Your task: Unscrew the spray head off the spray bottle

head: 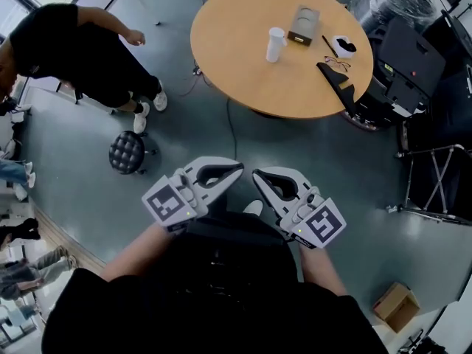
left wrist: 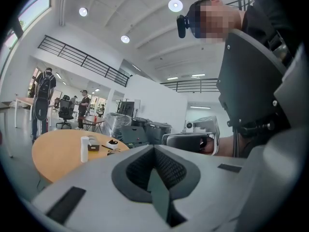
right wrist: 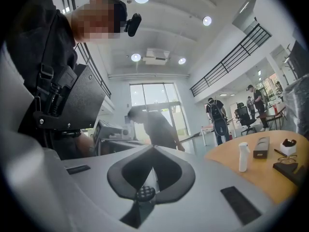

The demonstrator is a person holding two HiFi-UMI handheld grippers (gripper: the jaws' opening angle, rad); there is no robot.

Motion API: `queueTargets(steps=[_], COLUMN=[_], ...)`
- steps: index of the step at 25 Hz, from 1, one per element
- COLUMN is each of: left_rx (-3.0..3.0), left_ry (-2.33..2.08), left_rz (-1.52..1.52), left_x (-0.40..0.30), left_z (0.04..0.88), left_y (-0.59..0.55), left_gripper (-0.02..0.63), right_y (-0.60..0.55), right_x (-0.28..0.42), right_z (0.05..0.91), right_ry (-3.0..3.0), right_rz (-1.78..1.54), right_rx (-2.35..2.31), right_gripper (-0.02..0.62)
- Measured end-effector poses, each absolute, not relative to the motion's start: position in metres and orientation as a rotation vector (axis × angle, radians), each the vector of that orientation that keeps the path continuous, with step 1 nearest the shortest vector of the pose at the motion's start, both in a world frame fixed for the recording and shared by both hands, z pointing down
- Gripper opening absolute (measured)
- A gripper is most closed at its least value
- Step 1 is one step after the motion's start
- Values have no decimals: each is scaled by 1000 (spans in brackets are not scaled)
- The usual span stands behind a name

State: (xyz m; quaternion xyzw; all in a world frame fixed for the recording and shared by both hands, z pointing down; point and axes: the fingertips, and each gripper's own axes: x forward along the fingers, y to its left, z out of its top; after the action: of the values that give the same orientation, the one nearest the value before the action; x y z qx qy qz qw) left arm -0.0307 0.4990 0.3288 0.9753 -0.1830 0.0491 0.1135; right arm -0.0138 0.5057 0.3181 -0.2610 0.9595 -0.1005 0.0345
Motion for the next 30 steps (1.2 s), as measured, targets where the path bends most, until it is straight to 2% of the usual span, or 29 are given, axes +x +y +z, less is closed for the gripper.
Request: queueTargets(steps=[30], left_rx=[2951], left_ry=[-244], left_rz=[57], left_x=[-238], left_z=[319], left_y=[242], left_gripper=[9], right_y=[245], right_x=[-218], right_z=[307], right_ry=[2891], right_rz=[-298], right_rx=[-1163], right_gripper=[5])
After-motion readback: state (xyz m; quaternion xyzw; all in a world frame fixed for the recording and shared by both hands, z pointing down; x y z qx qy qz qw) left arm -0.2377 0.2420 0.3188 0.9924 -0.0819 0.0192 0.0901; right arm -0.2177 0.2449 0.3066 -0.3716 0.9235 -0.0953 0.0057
